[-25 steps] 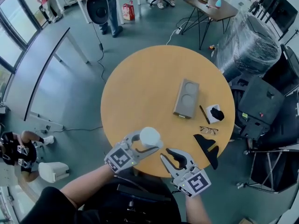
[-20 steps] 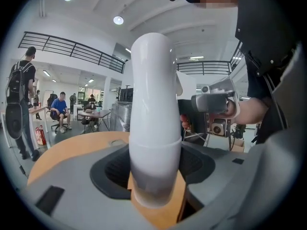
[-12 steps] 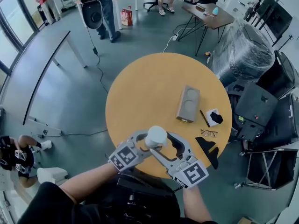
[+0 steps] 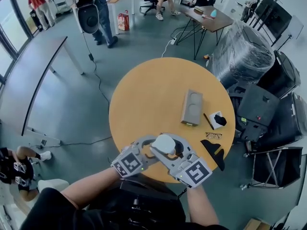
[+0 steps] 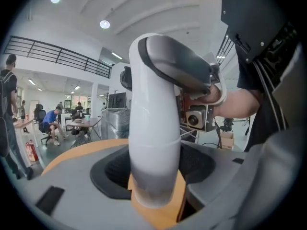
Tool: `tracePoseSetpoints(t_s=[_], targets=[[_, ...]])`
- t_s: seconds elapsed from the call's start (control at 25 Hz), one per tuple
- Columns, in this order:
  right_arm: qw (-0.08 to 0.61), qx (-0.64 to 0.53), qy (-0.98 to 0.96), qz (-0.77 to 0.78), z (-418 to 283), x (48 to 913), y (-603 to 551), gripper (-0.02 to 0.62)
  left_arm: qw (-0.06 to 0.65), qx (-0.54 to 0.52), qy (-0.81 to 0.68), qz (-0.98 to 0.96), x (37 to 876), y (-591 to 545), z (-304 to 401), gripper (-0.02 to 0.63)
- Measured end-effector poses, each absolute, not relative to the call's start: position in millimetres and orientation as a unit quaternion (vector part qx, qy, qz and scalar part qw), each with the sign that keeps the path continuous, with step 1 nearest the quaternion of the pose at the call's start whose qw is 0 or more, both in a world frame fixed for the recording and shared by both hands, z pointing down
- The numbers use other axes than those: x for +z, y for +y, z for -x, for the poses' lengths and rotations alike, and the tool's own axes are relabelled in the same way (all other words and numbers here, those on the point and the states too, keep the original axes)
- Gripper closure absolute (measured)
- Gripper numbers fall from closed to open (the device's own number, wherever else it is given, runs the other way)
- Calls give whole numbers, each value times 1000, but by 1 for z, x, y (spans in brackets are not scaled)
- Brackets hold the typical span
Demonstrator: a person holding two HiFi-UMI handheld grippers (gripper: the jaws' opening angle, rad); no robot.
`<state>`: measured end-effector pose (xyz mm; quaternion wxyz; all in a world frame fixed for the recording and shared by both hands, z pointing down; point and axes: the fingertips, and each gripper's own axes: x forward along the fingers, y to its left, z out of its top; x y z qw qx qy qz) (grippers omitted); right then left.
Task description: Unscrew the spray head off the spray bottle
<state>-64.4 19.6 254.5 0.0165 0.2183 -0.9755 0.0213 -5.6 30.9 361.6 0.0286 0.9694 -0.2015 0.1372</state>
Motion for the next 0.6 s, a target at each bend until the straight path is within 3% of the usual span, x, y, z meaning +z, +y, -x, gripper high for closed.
tracePoseSetpoints(t_s=[0.6], targets=[[8,70,-997,-27,73,230,73,379,42,96,17,-994,330,87,9,305]])
